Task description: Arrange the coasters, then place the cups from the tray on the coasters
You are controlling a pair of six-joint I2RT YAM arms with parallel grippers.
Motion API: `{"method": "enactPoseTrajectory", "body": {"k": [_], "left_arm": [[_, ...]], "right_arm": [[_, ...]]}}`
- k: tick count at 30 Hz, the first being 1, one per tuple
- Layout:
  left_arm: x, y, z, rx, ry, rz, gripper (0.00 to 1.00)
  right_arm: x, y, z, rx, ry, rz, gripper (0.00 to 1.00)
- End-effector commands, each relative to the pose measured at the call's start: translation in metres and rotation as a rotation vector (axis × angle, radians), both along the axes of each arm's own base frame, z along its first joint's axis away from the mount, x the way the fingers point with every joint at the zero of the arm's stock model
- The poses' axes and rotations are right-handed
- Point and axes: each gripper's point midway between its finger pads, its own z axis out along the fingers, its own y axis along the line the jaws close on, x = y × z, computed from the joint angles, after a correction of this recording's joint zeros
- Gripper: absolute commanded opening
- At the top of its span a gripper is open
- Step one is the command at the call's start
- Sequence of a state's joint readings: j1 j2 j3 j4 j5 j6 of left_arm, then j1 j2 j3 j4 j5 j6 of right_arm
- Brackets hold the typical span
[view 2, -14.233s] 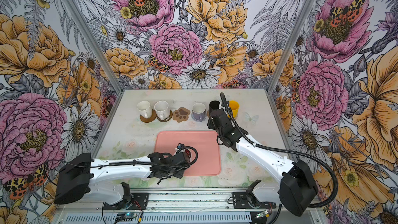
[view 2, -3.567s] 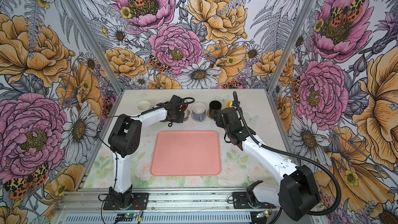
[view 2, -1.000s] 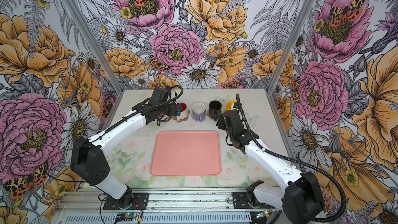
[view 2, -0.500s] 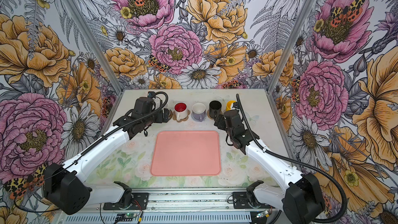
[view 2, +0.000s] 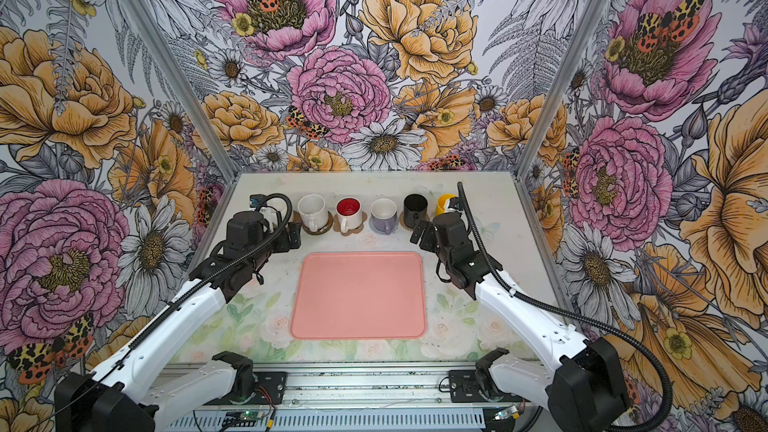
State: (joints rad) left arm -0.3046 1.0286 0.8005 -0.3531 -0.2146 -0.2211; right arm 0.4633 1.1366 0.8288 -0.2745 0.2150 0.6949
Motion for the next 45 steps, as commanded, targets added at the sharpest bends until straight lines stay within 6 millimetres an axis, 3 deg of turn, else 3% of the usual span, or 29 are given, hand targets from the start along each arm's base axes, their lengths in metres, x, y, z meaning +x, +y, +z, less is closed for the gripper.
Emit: {"method": "enactPoseTrajectory", "body": {"k": [1,4,9,14,17,23,36,45], "left_arm": [[0.0,0.02,0.007,0.016,-0.07,0.093,0.99],[-0.007,0.041,0.001,0.066,-0.09,0.189,0.99],[-0.01,0.06,-0.013,0.112,-0.125,0.255,0.99],[-0.005,0.076,-0.031,0.108,-0.161,0.294,0.99],[-0.001,0.084,-0.039,0.117,-0.188,0.298,0.99],[0.008,0.093,-0.046,0.106,-0.249,0.279,0.99],[0.028,0.11,-0.066,0.109,-0.261,0.32,0.99],[0.04,0.116,-0.067,0.101,-0.309,0.338,0.99]], "right_arm": [[-0.003,-0.007,0.005,-0.022,-0.032,-0.005,0.99],[-0.006,-0.013,0.009,-0.054,-0.056,-0.007,1.0],[-0.012,-0.029,0.011,-0.131,-0.09,-0.036,0.99],[-0.02,-0.033,-0.012,-0.249,-0.065,0.05,1.0],[-0.024,-0.049,-0.023,-0.329,-0.055,0.014,1.0],[-0.026,-0.078,-0.019,-0.447,-0.13,-0.046,1.0],[-0.013,-0.125,-0.024,-0.454,-0.296,-0.179,1.0],[0.009,-0.136,-0.055,-0.499,-0.244,-0.178,1.0]]}}
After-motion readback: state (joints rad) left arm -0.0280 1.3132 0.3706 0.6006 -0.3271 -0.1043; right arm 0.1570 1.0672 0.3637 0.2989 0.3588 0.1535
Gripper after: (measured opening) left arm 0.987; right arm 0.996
